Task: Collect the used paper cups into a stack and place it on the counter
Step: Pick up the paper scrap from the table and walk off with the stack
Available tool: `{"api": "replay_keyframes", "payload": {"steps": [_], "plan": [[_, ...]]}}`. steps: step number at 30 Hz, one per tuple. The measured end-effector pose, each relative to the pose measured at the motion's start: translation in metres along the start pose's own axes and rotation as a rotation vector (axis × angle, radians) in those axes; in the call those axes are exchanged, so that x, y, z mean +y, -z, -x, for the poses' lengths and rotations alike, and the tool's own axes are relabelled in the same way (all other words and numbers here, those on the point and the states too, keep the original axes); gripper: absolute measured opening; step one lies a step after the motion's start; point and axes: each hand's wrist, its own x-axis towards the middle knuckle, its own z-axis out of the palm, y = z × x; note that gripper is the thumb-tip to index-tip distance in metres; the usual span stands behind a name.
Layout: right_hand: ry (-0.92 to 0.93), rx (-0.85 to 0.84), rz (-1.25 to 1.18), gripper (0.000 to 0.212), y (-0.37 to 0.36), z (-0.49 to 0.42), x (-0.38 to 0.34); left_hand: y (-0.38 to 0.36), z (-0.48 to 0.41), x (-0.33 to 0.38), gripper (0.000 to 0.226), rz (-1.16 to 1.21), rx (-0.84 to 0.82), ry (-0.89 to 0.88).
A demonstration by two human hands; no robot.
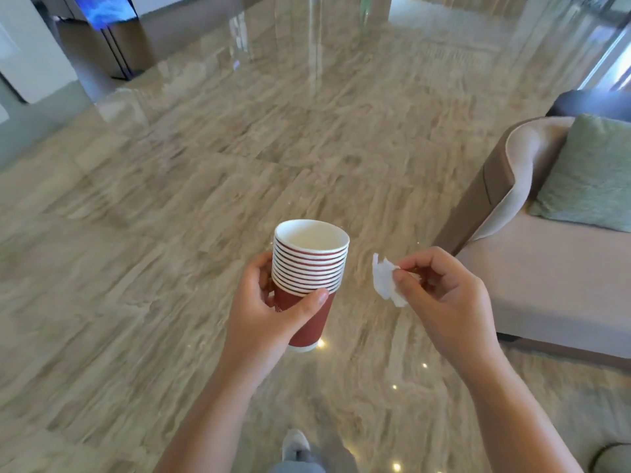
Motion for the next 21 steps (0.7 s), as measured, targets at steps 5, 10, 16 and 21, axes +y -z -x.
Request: {"api": "replay_keyframes", "payload": {"steps": [5, 10, 16, 21], "plan": [[-0.039, 0.028, 0.002, 0.03, -0.019, -0.079, 0.023, -0.018, -0.088, -0.007, 0.067, 0.015, -0.026, 0.039], [-0.104, 0.088, 0.032, 0.026, -0.017, -0.166, 0.071, -0.059, -0.18, -0.024, 0.069, -0.027, -0.098, 0.085], [-0.125, 0.184, 0.017, 0.026, 0.013, -0.301, 0.123, -0.141, -0.313, -0.028, 0.069, -0.059, -0.177, 0.061], [-0.114, 0.223, 0.065, 0.028, 0.052, -0.413, 0.147, -0.218, -0.423, -0.008, 0.072, -0.058, -0.263, 0.019]]}}
